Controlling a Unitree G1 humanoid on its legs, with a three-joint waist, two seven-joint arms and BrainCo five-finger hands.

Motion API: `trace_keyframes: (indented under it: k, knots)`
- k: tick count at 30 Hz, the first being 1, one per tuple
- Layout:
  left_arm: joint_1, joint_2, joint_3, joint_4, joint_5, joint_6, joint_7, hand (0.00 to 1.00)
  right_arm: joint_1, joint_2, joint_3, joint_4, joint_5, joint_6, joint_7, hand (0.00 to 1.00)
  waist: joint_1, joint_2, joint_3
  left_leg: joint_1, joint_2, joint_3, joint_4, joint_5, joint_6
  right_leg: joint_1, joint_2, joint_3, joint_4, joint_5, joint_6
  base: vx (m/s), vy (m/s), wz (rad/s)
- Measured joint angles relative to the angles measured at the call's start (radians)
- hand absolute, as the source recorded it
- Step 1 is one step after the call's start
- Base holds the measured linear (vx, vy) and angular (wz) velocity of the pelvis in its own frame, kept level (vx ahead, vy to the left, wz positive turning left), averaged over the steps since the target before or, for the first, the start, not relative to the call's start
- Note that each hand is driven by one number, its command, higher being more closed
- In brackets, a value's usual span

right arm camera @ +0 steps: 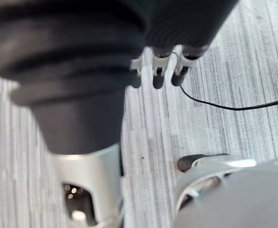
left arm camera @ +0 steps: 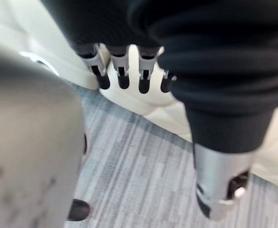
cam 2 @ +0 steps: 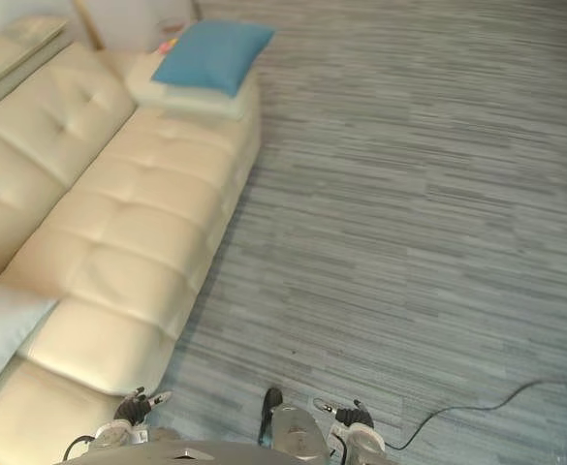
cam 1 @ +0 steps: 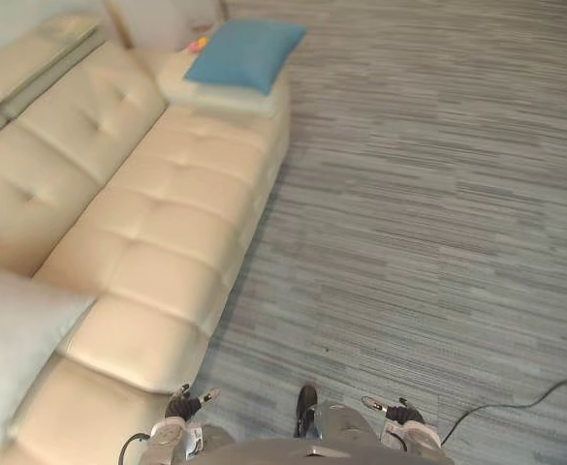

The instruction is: Pick up cushions and gather them together orderly.

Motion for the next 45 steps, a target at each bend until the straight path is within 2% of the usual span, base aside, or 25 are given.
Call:
trace_keyframes:
  k: [5, 7, 9, 10, 13, 14, 16, 17, 19, 20, 23, 25, 27, 28, 30, 32, 33, 34, 36, 38, 41, 42, 43, 44, 45]
  knots:
    - [-0.001, -0.007, 0.001, -0.051, -0.017, -0.010, 0.001, 0.00, 0.009, 0.008, -0.014, -0.003, 0.026, 0.011, -0.001, 0.00, 0.036, -0.004, 0.004, -0.179, -0.148, -0.162, -0.374, 0.013, -0.005, 0.064, 0.005, 0.124, -0.073, -0.016, 0.026, 0.22, 0.082, -0.89]
    - [-0.008, -0.011, 0.000, -0.061, -0.016, -0.010, 0.002, 0.00, 0.010, 0.015, -0.016, -0.007, 0.029, 0.010, -0.002, 0.00, 0.056, -0.002, 0.004, -0.199, -0.175, -0.249, -0.674, 0.118, -0.026, 0.106, 0.014, 0.149, -0.135, -0.017, 0.029, 0.34, 0.180, -0.99]
    - [-0.016, -0.011, 0.000, -0.060, -0.016, -0.010, 0.002, 0.00, 0.009, 0.024, -0.015, -0.007, 0.035, 0.009, -0.002, 0.00, 0.072, -0.008, 0.005, -0.213, -0.166, -0.258, -0.699, 0.189, -0.013, 0.129, 0.019, 0.177, -0.158, -0.030, 0.051, 0.42, 0.230, -0.94]
    - [-0.024, -0.001, 0.000, -0.056, -0.015, -0.009, 0.004, 0.00, 0.005, 0.035, -0.011, -0.006, 0.035, 0.009, -0.002, 0.00, 0.076, -0.017, -0.003, -0.216, -0.184, -0.263, -0.672, 0.242, 0.031, 0.137, 0.004, 0.220, -0.148, -0.054, 0.085, 0.45, 0.250, -0.88]
    - [-0.023, 0.013, 0.002, -0.066, -0.017, -0.012, 0.007, 0.00, 0.016, 0.061, -0.002, -0.006, 0.034, 0.009, -0.001, 0.00, 0.078, -0.071, -0.017, -0.222, -0.224, -0.215, -0.574, 0.194, 0.090, 0.080, -0.063, 0.264, 0.020, -0.165, 0.140, 0.46, 0.240, -0.63]
    - [-0.025, 0.025, 0.002, -0.059, -0.016, -0.011, 0.013, 0.00, 0.020, 0.084, -0.004, -0.013, 0.034, 0.009, 0.000, 0.00, 0.077, -0.105, -0.025, -0.200, -0.259, -0.183, -0.557, 0.143, 0.099, 0.004, -0.099, 0.280, 0.223, -0.210, 0.220, 0.48, 0.210, -0.56]
    - [-0.025, 0.032, -0.007, -0.058, -0.016, -0.009, 0.024, 0.00, 0.000, 0.087, -0.002, -0.044, 0.033, 0.007, 0.007, 0.00, 0.058, -0.104, 0.004, -0.102, -0.275, -0.161, -0.529, 0.077, 0.128, -0.106, -0.129, 0.290, 0.596, -0.142, 0.326, 0.52, 0.212, -0.32]
    - [-0.018, 0.044, -0.032, -0.048, -0.016, -0.003, 0.024, 0.00, -0.005, 0.086, 0.003, -0.046, 0.033, 0.000, 0.016, 0.00, 0.042, -0.101, 0.015, -0.016, -0.277, -0.158, -0.530, 0.037, 0.138, -0.131, -0.154, 0.240, 0.761, -0.140, 0.303, 0.59, 0.168, -0.03]
    - [-0.006, 0.054, -0.051, -0.048, -0.016, -0.001, 0.030, 0.00, -0.017, 0.078, 0.025, -0.044, 0.032, -0.005, 0.017, 0.00, 0.038, -0.091, 0.022, 0.102, -0.276, -0.152, -0.583, 0.018, 0.137, -0.164, -0.198, 0.131, 0.830, -0.173, 0.209, 0.52, 0.088, -0.03]
    - [-0.007, 0.056, -0.057, -0.046, -0.016, 0.001, 0.038, 0.00, -0.030, 0.074, 0.044, -0.043, 0.029, -0.005, 0.018, 0.00, 0.036, -0.087, 0.023, 0.178, -0.268, -0.155, -0.649, 0.019, 0.137, -0.203, -0.205, 0.048, 0.776, -0.202, 0.170, 0.53, 0.018, 0.00]
    - [-0.010, 0.052, -0.058, -0.028, -0.016, 0.003, 0.046, 0.00, -0.053, 0.064, 0.044, -0.044, 0.024, -0.006, 0.020, 0.00, 0.019, -0.076, 0.031, 0.253, -0.238, -0.167, -0.731, 0.018, 0.137, -0.298, -0.152, -0.009, 0.487, -0.191, 0.149, 0.57, -0.047, 0.09]
    - [-0.011, 0.048, -0.059, -0.019, -0.013, 0.011, 0.047, 0.00, -0.061, 0.055, 0.042, -0.046, 0.026, -0.005, 0.019, 0.00, -0.003, -0.079, 0.037, 0.306, -0.224, -0.190, -0.764, 0.018, 0.134, -0.321, -0.095, 0.032, 0.033, 0.025, 0.164, 0.61, -0.152, 0.33]
    - [-0.006, 0.055, -0.058, -0.011, -0.009, 0.011, 0.046, 0.00, -0.039, 0.055, 0.037, -0.045, 0.026, -0.004, 0.017, 0.00, -0.007, -0.102, 0.032, 0.343, -0.240, -0.239, -0.757, -0.001, 0.086, -0.323, -0.108, 0.080, -0.085, 0.120, 0.171, 0.54, -0.203, 0.66]
    - [-0.010, 0.041, -0.045, -0.003, 0.005, 0.011, 0.046, 0.00, -0.020, 0.047, 0.018, -0.045, 0.026, -0.002, 0.014, 0.00, -0.016, -0.090, 0.026, 0.382, -0.218, -0.292, -0.733, -0.024, 0.049, -0.317, -0.113, 0.090, -0.011, 0.270, 0.126, 0.63, -0.266, 0.75]
    - [-0.008, 0.002, -0.029, 0.008, 0.006, 0.009, 0.046, 0.00, -0.019, 0.025, -0.007, -0.047, 0.025, -0.002, 0.014, 0.00, -0.010, -0.027, 0.019, 0.359, -0.166, -0.309, -0.636, 0.001, 0.015, -0.326, -0.088, 0.061, 0.096, 0.180, 0.101, 0.69, -0.295, 0.40]
    - [-0.011, -0.017, 0.003, 0.004, 0.006, 0.009, 0.045, 0.00, -0.015, 0.024, -0.014, -0.070, 0.025, 0.000, 0.013, 0.00, -0.014, -0.008, 0.021, 0.251, -0.134, -0.345, -0.368, 0.117, -0.034, -0.273, -0.078, 0.026, 0.139, 0.105, 0.085, 0.61, -0.278, 0.28]
    - [-0.010, -0.018, 0.015, -0.004, 0.005, 0.009, 0.046, 0.00, -0.002, 0.029, -0.001, -0.092, 0.025, -0.001, 0.013, 0.00, -0.012, -0.006, 0.024, 0.181, -0.114, -0.364, -0.190, 0.245, -0.076, -0.217, -0.071, 0.012, 0.127, 0.071, 0.076, 0.46, -0.195, 0.24]
    - [-0.009, -0.019, 0.021, -0.014, 0.004, 0.009, 0.046, 0.00, 0.009, 0.031, 0.009, -0.106, 0.026, -0.001, 0.013, 0.00, -0.007, -0.009, 0.030, 0.125, -0.085, -0.351, -0.051, 0.247, -0.087, -0.169, -0.061, 0.005, 0.115, 0.050, 0.069, 0.56, -0.207, 0.18]
    - [-0.010, -0.010, 0.017, -0.055, 0.003, 0.007, 0.047, 0.00, 0.020, 0.054, 0.008, -0.123, 0.032, -0.001, 0.008, 0.00, 0.020, -0.022, 0.042, -0.029, -0.028, -0.233, 0.173, 0.115, -0.007, 0.007, -0.050, -0.018, 0.057, -0.016, 0.058, 0.65, -0.185, 0.29]
    - [-0.010, -0.005, -0.003, -0.074, 0.002, 0.003, 0.047, 0.00, 0.019, 0.058, 0.002, -0.118, 0.037, 0.000, 0.000, 0.00, 0.027, -0.024, 0.041, -0.142, -0.054, -0.139, -0.003, 0.048, 0.018, 0.111, -0.064, -0.054, -0.021, -0.035, 0.084, 0.51, -0.085, 0.46]
    - [-0.012, -0.006, -0.014, -0.091, 0.002, -0.001, 0.048, 0.00, 0.008, 0.056, -0.005, -0.112, 0.037, 0.002, -0.002, 0.00, 0.041, -0.025, 0.042, -0.194, -0.137, -0.108, -0.380, 0.061, 0.020, 0.171, -0.084, -0.064, -0.076, -0.048, 0.113, 0.40, 0.038, 0.17]
    - [-0.013, -0.008, -0.021, -0.093, 0.002, -0.001, 0.048, 0.00, 0.002, 0.055, -0.006, -0.112, 0.038, 0.005, -0.003, 0.00, 0.050, -0.024, 0.041, -0.198, -0.186, -0.134, -0.639, 0.140, -0.003, 0.224, -0.087, -0.071, -0.129, -0.048, 0.136, 0.49, 0.124, 0.11]
    - [-0.013, -0.012, -0.021, -0.099, 0.002, -0.003, 0.048, 0.00, 0.002, 0.054, -0.005, -0.108, 0.038, 0.008, -0.003, 0.00, 0.062, -0.018, 0.038, -0.223, -0.195, -0.174, -0.724, 0.178, -0.020, 0.252, -0.076, -0.071, -0.163, -0.052, 0.153, 0.50, 0.149, 0.04]
    - [-0.014, -0.013, -0.021, -0.104, 0.001, -0.003, 0.047, 0.00, -0.003, 0.052, -0.004, -0.099, 0.037, 0.008, -0.003, 0.00, 0.069, -0.017, 0.037, -0.235, -0.196, -0.194, -0.725, 0.210, -0.022, 0.263, -0.072, -0.070, -0.175, -0.056, 0.162, 0.52, 0.199, -0.24]
    - [-0.026, -0.007, -0.025, -0.107, 0.002, -0.004, 0.048, 0.00, -0.021, 0.051, 0.001, -0.068, 0.037, 0.011, -0.004, 0.00, 0.088, -0.036, 0.036, -0.241, -0.211, -0.206, -0.703, 0.320, 0.014, 0.290, -0.080, -0.042, -0.193, -0.071, 0.186, 0.43, 0.169, -0.30]
